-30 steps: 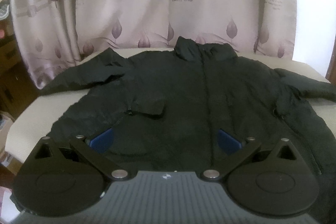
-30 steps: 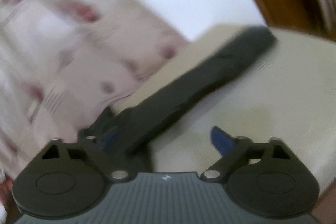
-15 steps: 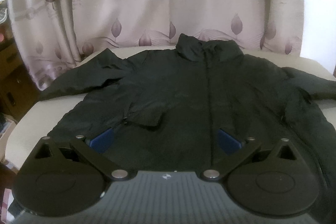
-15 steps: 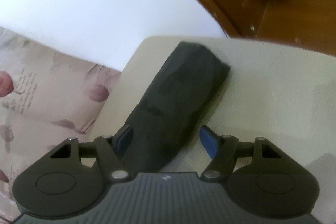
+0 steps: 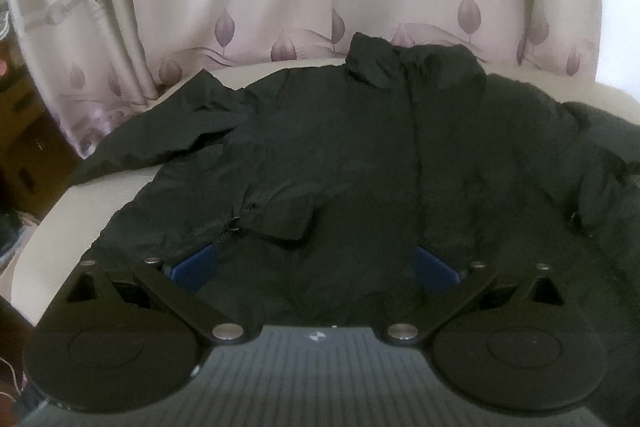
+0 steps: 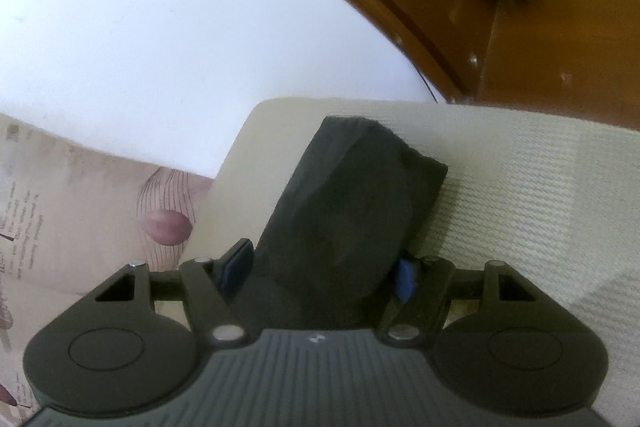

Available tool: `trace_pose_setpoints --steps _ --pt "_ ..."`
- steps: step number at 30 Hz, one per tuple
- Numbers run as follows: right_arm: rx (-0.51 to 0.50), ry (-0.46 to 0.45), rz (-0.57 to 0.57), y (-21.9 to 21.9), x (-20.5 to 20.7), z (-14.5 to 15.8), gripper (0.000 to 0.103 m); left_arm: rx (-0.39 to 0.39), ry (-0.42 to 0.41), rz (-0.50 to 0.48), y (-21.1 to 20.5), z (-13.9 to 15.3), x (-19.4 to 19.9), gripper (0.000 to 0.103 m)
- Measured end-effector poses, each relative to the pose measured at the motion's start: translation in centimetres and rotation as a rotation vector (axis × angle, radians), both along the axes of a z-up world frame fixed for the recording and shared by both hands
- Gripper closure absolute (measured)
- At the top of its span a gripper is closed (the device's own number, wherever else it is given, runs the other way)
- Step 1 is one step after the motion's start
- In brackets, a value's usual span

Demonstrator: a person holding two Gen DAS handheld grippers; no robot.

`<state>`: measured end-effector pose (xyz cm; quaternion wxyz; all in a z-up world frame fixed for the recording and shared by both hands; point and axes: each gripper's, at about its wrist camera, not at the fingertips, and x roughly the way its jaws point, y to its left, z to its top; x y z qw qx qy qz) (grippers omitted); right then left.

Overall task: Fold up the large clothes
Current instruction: 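Grasp the sleeve cuff with the right gripper and lift it, then carry the sleeve across the jacket body with the right gripper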

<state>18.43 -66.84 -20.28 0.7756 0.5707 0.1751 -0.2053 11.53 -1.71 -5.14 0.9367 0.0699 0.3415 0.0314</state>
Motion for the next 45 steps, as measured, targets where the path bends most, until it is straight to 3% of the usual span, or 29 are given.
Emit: trace_pose_setpoints --steps 2,4,6,10,18,24,30,38,42,45 --pt "-0.015 0.020 0.011 -0.2 0.3 0.1 0.045 0.006 0.005 0.001 -0.1 -0.2 0.2 0.000" --pt "-0.029 0.052 0.019 0.0 0.6 0.2 0.068 0.008 0.015 0.004 -0.1 -0.3 0.3 0.000" --pt "-0.039 0.093 0.021 -0.1 0.9 0.2 0.082 0.005 0.027 0.010 0.0 -0.3 0.6 0.000" --pt "-0.040 0.094 0.002 0.0 1.0 1.1 0.092 -0.001 0.035 0.020 0.3 -0.4 0.6 0.000" --pt "-0.164 -0.092 0.066 3.6 1.7 9.3 0.092 -0.010 0.032 0.032 1.0 -0.1 0.3 0.000" --pt "-0.238 -0.237 0.208 10.1 3.8 16.4 0.092 -0.028 0.031 0.046 2.2 0.1 -0.4 0.000" --pt "-0.244 -0.379 0.381 17.9 6.1 22.0 0.092 -0.063 0.010 0.066 4.4 0.8 -1.6 0.000" --pt "-0.196 -0.489 0.623 31.9 9.5 25.0 0.092 -0.094 -0.008 0.083 6.9 1.3 -3.0 0.000" --pt "-0.177 -0.495 0.732 39.6 11.3 24.3 0.092 -0.119 -0.012 0.091 8.2 1.1 -3.5 0.000" --pt "-0.225 -0.466 0.802 45.3 12.8 22.9 0.092 -0.123 -0.010 0.100 9.2 0.8 -3.8 0.000"
